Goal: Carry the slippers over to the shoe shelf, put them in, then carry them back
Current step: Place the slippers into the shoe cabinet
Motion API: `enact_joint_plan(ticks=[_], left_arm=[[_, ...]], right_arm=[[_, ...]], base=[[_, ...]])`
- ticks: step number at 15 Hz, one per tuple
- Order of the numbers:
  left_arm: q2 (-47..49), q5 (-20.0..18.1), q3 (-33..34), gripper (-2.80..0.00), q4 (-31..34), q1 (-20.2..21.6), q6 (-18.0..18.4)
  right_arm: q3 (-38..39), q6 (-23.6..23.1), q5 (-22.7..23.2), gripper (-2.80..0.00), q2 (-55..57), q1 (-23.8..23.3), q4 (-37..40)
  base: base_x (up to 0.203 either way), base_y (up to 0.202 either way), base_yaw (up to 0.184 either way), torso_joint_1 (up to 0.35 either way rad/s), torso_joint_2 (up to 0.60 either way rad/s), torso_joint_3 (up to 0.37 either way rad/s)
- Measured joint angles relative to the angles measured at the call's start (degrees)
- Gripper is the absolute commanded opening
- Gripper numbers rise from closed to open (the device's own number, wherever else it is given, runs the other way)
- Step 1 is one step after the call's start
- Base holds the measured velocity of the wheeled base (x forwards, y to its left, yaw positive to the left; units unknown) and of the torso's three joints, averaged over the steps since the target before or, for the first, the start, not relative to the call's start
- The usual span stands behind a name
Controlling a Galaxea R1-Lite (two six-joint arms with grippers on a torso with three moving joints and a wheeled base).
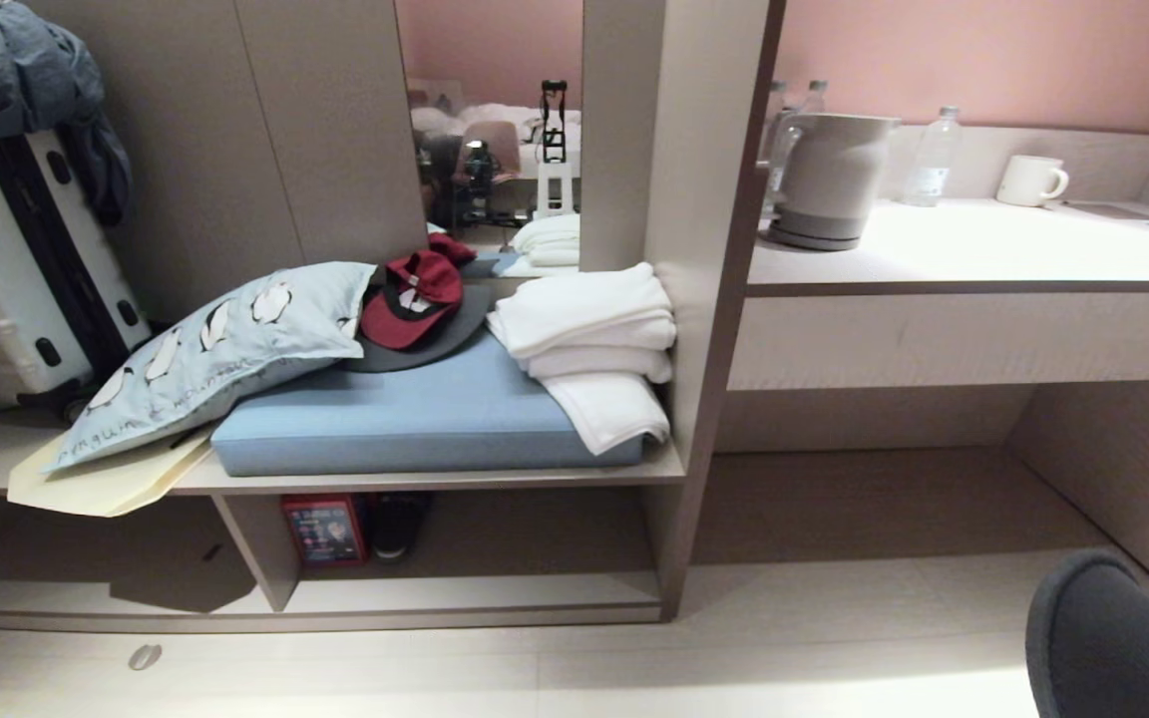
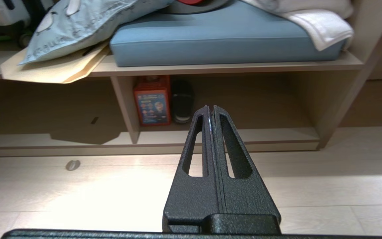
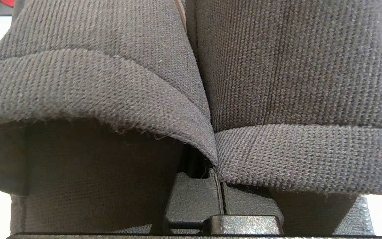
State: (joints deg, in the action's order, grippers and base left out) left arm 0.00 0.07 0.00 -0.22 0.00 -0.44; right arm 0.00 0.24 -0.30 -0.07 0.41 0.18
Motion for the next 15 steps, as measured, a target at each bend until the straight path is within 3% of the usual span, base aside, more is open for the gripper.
enact_joint_plan(ticks=[15], left_arm=[[0.0,0.0,0.0,-2.80,0.0,0.0,0.0]], right_arm=[[0.0,0.0,0.0,-2.80,0.0,0.0,0.0]], base=[[0.000,0.195,-0.002,0.002,0.00,0.002]])
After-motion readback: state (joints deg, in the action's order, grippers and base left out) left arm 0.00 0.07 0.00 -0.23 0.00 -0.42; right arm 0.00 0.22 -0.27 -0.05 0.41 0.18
